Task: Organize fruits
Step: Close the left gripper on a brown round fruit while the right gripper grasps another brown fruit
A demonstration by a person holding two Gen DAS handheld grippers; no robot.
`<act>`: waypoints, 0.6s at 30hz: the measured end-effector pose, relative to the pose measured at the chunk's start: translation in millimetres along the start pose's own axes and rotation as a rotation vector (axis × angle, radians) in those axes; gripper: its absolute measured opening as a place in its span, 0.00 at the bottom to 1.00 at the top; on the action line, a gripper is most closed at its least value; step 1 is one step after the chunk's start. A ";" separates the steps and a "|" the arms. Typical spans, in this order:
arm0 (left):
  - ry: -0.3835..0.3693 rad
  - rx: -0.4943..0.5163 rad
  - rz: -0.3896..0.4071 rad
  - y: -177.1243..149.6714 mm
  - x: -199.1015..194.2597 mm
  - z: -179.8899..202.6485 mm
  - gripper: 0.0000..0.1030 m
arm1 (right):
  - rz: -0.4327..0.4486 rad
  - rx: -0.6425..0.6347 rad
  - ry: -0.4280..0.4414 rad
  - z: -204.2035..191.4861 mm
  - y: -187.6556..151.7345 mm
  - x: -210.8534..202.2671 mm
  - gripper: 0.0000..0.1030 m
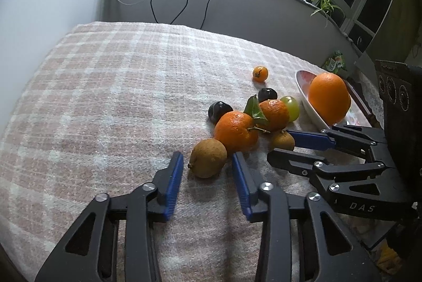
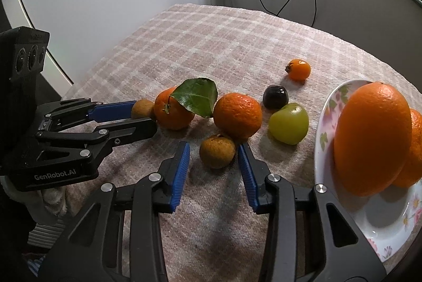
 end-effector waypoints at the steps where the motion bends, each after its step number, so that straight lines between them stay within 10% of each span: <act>1: -0.001 0.000 -0.001 0.0 0.4 0.1 0.31 | -0.001 -0.001 -0.001 -0.3 0.1 0.3 0.37; 18: -0.001 0.002 0.021 -3.5 -9.5 2.0 0.26 | 0.001 0.004 0.025 -1.5 -0.9 -5.8 0.27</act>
Point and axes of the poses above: each gripper's, at about its wrist camera, not at the fingertips, and x roughly the way its jaws point, z to its right, y to its top, the point moved 4 cm from there along x, roughly the way its jaws point, and after that the axes turned 1 degree about x, right-handed, at the moved point
